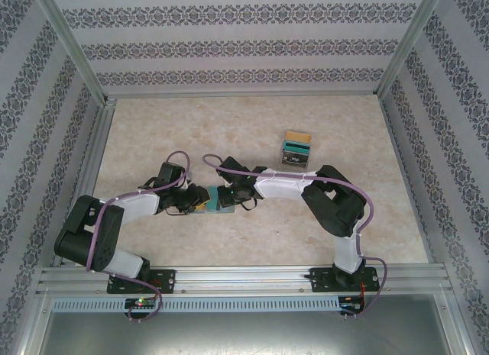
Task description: Take the credit cards out of the card holder
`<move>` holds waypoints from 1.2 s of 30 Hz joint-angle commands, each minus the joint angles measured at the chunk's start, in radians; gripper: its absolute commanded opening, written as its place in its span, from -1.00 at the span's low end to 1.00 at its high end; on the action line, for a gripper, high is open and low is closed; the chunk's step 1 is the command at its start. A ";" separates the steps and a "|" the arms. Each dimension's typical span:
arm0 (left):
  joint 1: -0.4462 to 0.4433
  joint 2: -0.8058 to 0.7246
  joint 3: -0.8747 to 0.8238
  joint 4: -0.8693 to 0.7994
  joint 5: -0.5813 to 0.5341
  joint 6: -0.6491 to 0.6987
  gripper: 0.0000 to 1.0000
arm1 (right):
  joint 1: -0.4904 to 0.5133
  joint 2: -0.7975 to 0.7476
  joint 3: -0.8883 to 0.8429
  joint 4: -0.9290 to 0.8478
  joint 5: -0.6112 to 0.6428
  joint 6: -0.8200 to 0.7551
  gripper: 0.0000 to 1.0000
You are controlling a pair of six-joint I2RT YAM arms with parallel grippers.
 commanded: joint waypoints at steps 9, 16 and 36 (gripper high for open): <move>0.009 0.016 -0.013 0.067 -0.018 0.016 -0.58 | 0.009 0.025 0.011 -0.024 -0.001 0.015 -0.74; 0.010 0.002 -0.037 0.087 -0.038 0.008 -0.75 | 0.003 0.022 0.005 -0.027 -0.001 0.015 -0.73; 0.044 -0.186 -0.109 -0.021 -0.155 0.037 -0.93 | -0.003 0.016 -0.006 -0.026 -0.003 0.015 -0.73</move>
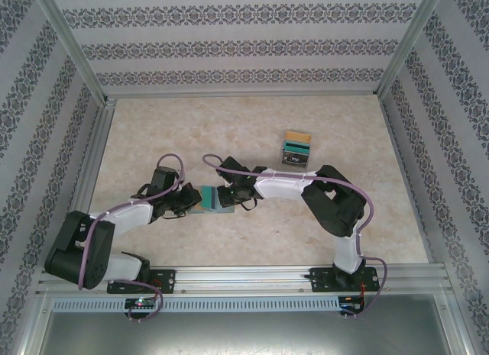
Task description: Take the credit cards out of the card holder
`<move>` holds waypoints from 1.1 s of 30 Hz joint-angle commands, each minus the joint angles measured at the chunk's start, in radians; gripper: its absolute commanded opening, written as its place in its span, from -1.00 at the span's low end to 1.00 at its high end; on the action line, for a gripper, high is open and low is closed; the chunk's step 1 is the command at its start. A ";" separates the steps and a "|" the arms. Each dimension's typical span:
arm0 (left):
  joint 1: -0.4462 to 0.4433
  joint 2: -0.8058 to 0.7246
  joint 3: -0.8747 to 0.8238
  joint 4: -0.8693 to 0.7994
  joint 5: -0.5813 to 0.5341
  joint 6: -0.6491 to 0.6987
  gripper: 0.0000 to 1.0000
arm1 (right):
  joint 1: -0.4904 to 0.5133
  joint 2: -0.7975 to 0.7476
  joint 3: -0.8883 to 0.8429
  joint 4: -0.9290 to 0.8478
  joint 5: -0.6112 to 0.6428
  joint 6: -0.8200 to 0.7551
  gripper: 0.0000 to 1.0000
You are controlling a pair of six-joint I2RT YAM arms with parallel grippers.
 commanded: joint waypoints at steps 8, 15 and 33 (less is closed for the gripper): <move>0.045 -0.150 0.002 -0.187 -0.098 0.082 -0.93 | -0.003 0.009 -0.010 -0.023 -0.003 0.017 -0.74; 0.049 -0.232 0.014 -0.232 -0.102 0.079 -1.00 | -0.008 -0.013 -0.008 -0.021 0.001 0.011 -0.72; 0.049 -0.314 0.037 0.006 0.116 -0.110 -1.00 | -0.144 -0.290 -0.154 0.268 -0.226 0.219 -0.46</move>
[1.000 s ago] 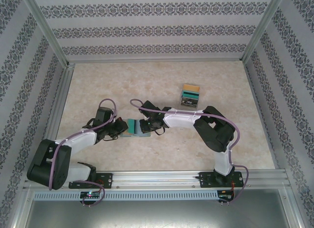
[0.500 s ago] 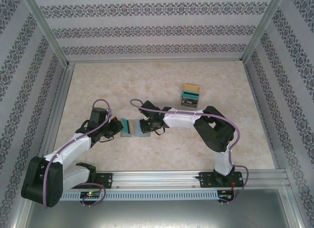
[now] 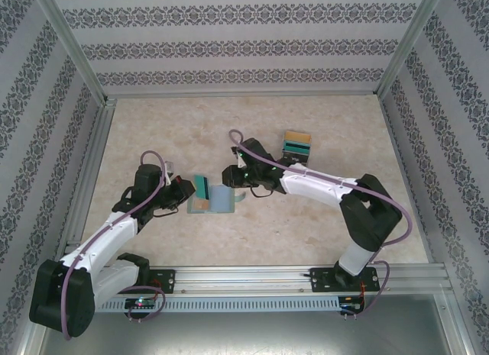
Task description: Take the credit cards out of the card holder
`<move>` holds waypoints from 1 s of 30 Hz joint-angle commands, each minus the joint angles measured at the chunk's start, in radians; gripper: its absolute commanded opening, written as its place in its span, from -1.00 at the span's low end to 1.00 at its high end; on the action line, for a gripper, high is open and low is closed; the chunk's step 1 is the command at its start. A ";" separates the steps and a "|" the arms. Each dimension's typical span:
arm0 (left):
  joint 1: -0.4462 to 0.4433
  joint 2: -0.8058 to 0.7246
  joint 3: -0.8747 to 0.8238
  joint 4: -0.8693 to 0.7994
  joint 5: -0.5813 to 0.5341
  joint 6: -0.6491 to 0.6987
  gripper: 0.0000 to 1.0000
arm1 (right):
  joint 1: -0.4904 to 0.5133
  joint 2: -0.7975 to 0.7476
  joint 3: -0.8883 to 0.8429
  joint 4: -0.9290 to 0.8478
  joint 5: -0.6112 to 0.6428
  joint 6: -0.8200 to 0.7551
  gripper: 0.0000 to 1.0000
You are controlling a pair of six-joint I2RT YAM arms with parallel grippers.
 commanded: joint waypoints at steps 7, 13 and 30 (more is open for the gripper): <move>0.009 0.052 0.023 0.252 0.120 -0.130 -1.00 | -0.070 -0.033 -0.144 0.408 -0.245 0.279 -0.42; 0.009 0.090 0.034 0.329 0.153 -0.171 -1.00 | -0.080 0.006 -0.179 0.571 -0.312 0.391 -0.42; 0.012 0.104 0.045 0.346 0.152 -0.183 -1.00 | -0.089 0.055 -0.205 0.601 -0.330 0.421 -0.44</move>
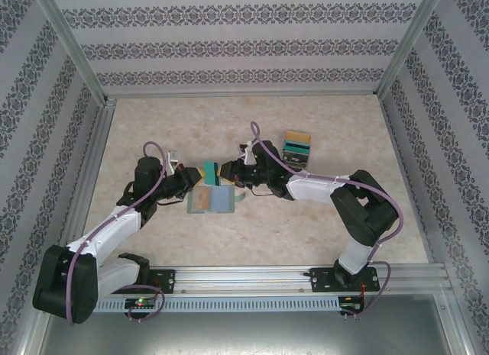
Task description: Take the credit cards out of the card holder
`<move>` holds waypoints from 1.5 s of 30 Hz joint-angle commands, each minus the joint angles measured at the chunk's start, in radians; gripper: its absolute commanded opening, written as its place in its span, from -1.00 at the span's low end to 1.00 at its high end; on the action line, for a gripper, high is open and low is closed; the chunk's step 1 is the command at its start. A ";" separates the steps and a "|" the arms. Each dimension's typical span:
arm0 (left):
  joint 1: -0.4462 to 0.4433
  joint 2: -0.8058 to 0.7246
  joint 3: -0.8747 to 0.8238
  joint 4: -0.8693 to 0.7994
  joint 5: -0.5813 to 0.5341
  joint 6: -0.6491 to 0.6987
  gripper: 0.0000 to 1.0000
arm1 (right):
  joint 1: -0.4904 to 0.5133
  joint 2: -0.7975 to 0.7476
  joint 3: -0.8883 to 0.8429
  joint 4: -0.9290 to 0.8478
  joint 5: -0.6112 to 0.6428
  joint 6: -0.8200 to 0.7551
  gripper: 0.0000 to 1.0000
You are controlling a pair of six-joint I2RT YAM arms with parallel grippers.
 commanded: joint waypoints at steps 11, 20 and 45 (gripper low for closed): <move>0.012 0.040 0.022 0.089 0.029 -0.020 -1.00 | -0.014 0.015 -0.015 0.154 -0.070 0.059 -0.79; 0.020 0.028 0.048 -0.007 0.023 0.032 -0.08 | -0.049 -0.029 -0.023 0.101 -0.077 -0.002 -1.00; 0.027 -0.111 0.134 -0.315 -0.007 0.210 0.99 | -0.262 -0.208 0.376 -1.045 0.292 -1.280 -1.00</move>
